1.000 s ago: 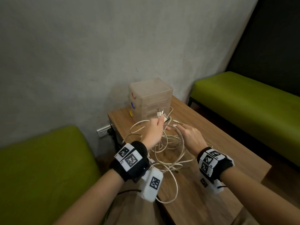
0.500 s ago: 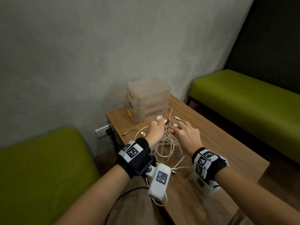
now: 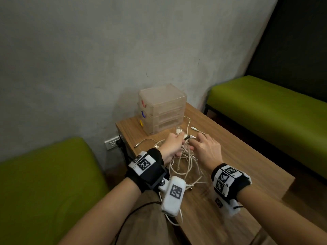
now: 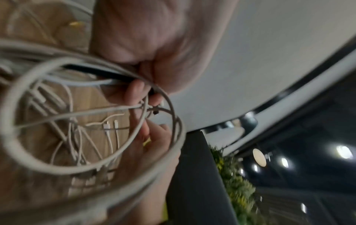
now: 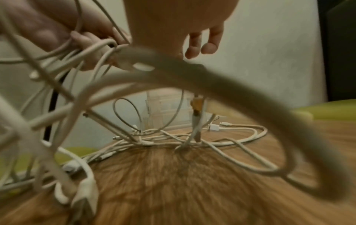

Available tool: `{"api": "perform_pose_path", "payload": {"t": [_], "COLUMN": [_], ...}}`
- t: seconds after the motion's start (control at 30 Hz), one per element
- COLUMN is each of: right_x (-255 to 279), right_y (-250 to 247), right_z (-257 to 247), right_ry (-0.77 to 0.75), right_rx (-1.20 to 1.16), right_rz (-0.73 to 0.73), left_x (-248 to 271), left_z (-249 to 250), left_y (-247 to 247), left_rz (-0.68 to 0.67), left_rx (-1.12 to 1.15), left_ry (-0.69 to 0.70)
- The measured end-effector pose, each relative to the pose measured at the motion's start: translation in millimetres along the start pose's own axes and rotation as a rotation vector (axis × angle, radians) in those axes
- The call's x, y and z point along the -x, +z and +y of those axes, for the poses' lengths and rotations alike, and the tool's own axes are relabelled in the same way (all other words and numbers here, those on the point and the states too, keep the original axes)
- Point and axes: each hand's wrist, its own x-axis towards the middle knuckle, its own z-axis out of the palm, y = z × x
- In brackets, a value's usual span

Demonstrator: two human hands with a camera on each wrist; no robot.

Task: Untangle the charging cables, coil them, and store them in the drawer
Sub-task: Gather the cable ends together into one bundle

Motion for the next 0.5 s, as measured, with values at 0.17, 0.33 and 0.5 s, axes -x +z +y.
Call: {"api": "perform_pose_path", "payload": {"t": [0.17, 0.33, 0.5], "right_x": [-1, -2, 9], "right_y": [-2, 2, 13], "right_z": [-2, -3, 4], "right_ry": [-0.051, -0.056, 0.079], "right_rx": [0.018, 0.012, -0.071], "right_rz": [0.028, -0.003, -0.192], "left_x": [0, -3, -3], "left_z": [0, -2, 7], "left_y": [-1, 0, -11], "left_rz": [0.090, 0.156, 0.218], "left_rx": [0.168, 0.124, 0.109], "left_ry": [-0.050, -0.038, 0.054]}}
